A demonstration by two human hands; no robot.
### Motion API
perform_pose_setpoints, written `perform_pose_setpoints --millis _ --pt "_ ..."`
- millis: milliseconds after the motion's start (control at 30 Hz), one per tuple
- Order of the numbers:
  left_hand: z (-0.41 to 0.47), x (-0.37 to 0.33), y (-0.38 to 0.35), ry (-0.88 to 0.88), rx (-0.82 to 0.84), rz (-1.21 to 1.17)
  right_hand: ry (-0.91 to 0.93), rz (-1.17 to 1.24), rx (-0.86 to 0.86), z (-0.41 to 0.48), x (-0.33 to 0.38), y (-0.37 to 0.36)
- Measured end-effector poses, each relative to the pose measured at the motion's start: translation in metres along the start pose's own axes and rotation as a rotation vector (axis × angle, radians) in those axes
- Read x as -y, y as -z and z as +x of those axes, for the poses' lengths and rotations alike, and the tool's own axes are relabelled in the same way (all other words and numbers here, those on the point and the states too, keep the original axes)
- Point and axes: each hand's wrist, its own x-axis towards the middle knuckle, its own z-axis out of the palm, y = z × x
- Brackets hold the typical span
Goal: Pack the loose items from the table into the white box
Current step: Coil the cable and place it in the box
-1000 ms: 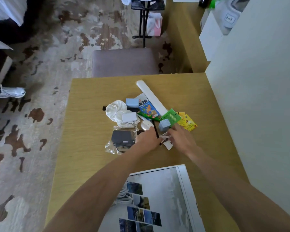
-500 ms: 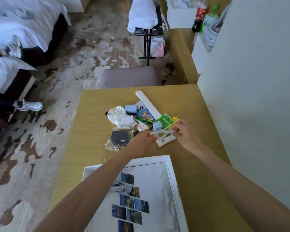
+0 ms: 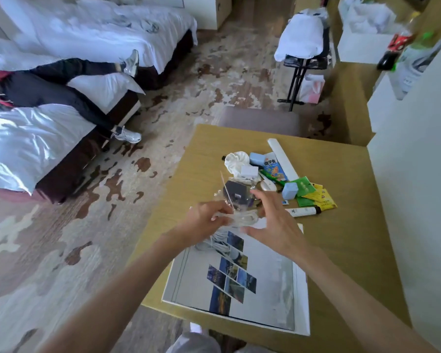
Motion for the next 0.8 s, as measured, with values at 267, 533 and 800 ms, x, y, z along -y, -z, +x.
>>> perform_pose_setpoints --millis 267,533,800 --pt "-0.058 0.038 -0.010 -0.301 0.003 0.373 -0.058 -0.130 0.373 -0.011 0.028 -0.053" --pt "-0.056 0.069 -0.006 -0.402 0.094 0.716 -0.111 -0.333 0.332 -0.028 0.031 -0.114" --pt "-0.047 0.073 -0.009 -0.412 0.016 0.758 -0.111 -0.340 0.151 -0.025 0.040 -0.134"
